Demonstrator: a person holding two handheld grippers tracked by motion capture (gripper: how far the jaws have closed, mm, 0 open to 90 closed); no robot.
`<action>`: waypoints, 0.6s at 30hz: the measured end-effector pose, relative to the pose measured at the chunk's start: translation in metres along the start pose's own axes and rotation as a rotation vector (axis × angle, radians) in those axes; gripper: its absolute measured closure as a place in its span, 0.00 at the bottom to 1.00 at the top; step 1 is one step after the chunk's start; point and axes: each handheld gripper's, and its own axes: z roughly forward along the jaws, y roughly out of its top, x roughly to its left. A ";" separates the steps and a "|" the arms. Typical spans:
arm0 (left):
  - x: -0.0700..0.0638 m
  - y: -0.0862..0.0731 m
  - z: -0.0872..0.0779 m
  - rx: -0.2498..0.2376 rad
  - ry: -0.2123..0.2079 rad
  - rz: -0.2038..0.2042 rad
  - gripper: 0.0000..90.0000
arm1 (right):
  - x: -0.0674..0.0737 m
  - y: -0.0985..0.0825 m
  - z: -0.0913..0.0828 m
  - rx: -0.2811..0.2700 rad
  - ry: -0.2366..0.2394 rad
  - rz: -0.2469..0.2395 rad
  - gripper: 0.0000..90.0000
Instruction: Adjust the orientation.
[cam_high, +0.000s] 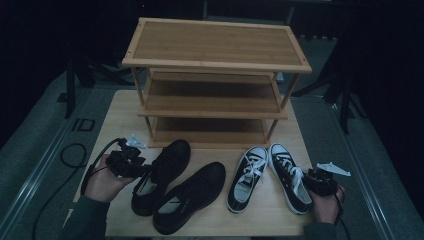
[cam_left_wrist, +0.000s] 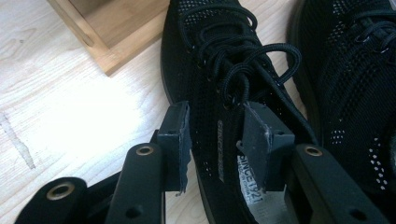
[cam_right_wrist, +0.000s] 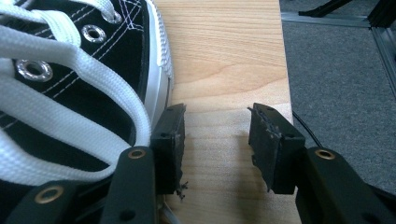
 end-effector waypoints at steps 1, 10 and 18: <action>0.000 0.000 0.001 0.006 0.001 0.002 0.69 | 0.000 0.000 0.000 0.000 0.000 0.000 0.61; -0.003 0.001 0.009 0.046 0.002 0.013 0.69 | 0.000 0.000 0.000 0.000 -0.001 0.002 0.61; -0.003 0.003 0.019 0.084 0.005 0.014 0.70 | 0.000 0.000 0.000 0.000 -0.002 0.003 0.61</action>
